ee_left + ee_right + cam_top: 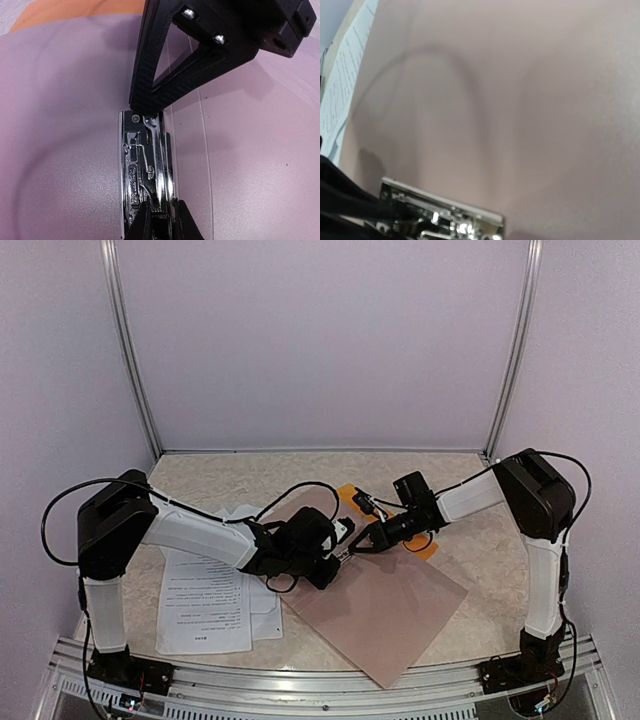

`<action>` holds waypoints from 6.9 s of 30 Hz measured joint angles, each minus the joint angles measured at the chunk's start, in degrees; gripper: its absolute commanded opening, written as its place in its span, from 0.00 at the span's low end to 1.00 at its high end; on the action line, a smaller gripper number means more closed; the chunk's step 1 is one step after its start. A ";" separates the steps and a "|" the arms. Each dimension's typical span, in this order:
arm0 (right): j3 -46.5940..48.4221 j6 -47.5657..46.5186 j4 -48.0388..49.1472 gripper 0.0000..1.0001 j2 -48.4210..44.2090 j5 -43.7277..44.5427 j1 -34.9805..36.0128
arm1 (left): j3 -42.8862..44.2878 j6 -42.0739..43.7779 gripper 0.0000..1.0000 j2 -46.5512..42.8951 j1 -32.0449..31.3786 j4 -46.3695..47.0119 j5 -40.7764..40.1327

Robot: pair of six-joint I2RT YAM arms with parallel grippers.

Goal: Put the files into the folder
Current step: Open the spring clip on the folder at the center of the board.

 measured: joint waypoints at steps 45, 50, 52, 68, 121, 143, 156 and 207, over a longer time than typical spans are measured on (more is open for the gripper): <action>1.40 -2.19 -0.66 0.00 0.90 0.52 0.20 | -1.36 1.49 0.10 -0.46 0.00 1.68 -0.24; 1.95 -2.16 -0.92 0.00 0.96 1.55 0.46 | -1.40 2.05 0.10 -0.48 0.00 1.73 -0.20; 2.51 -2.19 0.85 0.00 1.42 4.35 0.68 | -1.46 3.08 0.10 -0.50 -0.15 1.90 1.27; -3.26 0.72 5.11 0.24 -3.13 9.53 0.70 | -1.46 4.04 0.09 -0.55 -1.40 2.03 4.02; -17.92 11.74 15.87 0.14 -8.48 -1.27 -0.63 | -0.55 3.04 0.08 -0.44 -1.99 -0.07 2.27; -17.55 16.76 20.28 0.19 -6.64 -2.95 -0.79 | -0.50 2.91 0.07 -0.44 -2.01 -0.48 1.62; -15.91 16.92 20.24 0.16 -5.73 -1.99 -0.61 | -0.50 2.78 0.07 -0.44 -2.01 -0.48 1.62; -17.09 15.72 20.68 0.15 -5.75 -3.98 -1.01 | -0.50 2.73 0.06 -0.39 -2.38 -0.50 0.52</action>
